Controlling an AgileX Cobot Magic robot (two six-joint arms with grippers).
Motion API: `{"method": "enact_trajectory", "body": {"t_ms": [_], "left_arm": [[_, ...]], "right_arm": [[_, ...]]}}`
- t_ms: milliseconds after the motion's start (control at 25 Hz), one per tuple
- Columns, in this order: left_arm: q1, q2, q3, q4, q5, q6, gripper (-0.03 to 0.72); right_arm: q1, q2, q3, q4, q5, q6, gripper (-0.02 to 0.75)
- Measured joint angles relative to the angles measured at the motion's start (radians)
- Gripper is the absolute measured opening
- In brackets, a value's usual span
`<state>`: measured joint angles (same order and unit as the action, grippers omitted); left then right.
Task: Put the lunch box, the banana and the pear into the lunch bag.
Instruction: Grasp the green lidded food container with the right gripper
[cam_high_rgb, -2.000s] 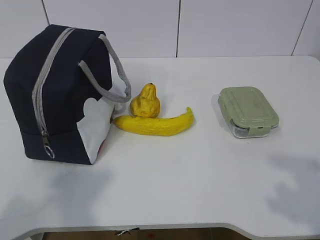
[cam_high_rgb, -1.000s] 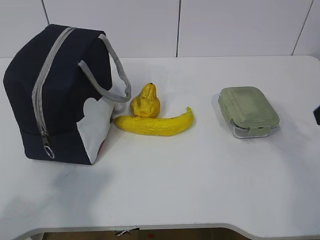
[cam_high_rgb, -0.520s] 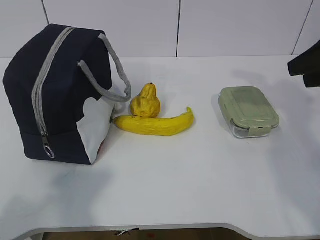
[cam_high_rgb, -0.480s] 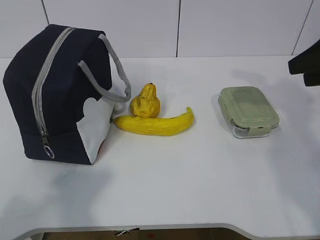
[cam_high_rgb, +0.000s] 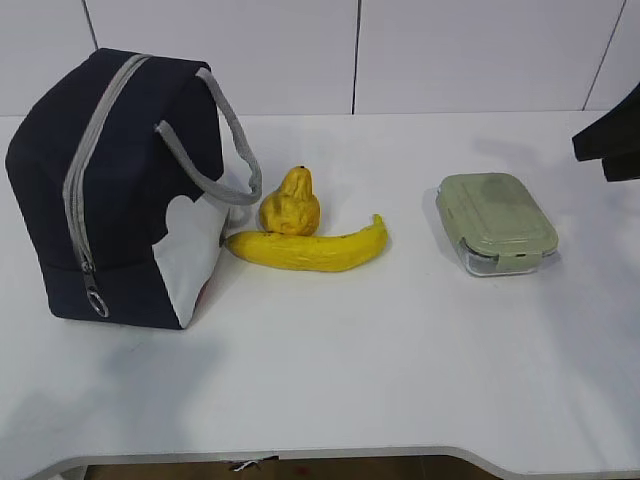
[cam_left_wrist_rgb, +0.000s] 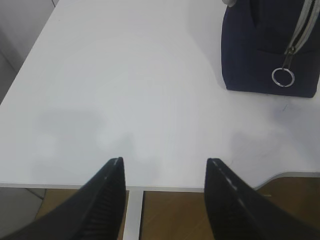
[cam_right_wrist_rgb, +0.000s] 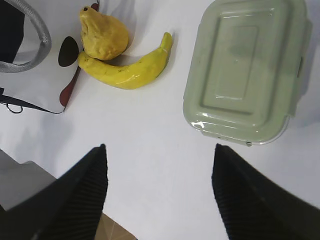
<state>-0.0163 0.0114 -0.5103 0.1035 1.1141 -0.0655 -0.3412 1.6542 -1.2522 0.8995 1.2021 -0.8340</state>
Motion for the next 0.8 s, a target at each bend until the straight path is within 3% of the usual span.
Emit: {"method": "enact_trajectory", "body": {"t_ms": [400, 800], "left_arm": [[0.000, 0.000, 0.000, 0.000, 0.000, 0.000, 0.391], [0.000, 0.000, 0.000, 0.000, 0.000, 0.000, 0.391]], "right_arm": [[0.000, 0.031, -0.017, -0.002, 0.004, 0.000, 0.533], [0.000, 0.210, -0.156, -0.007, 0.008, 0.000, 0.534]]}}
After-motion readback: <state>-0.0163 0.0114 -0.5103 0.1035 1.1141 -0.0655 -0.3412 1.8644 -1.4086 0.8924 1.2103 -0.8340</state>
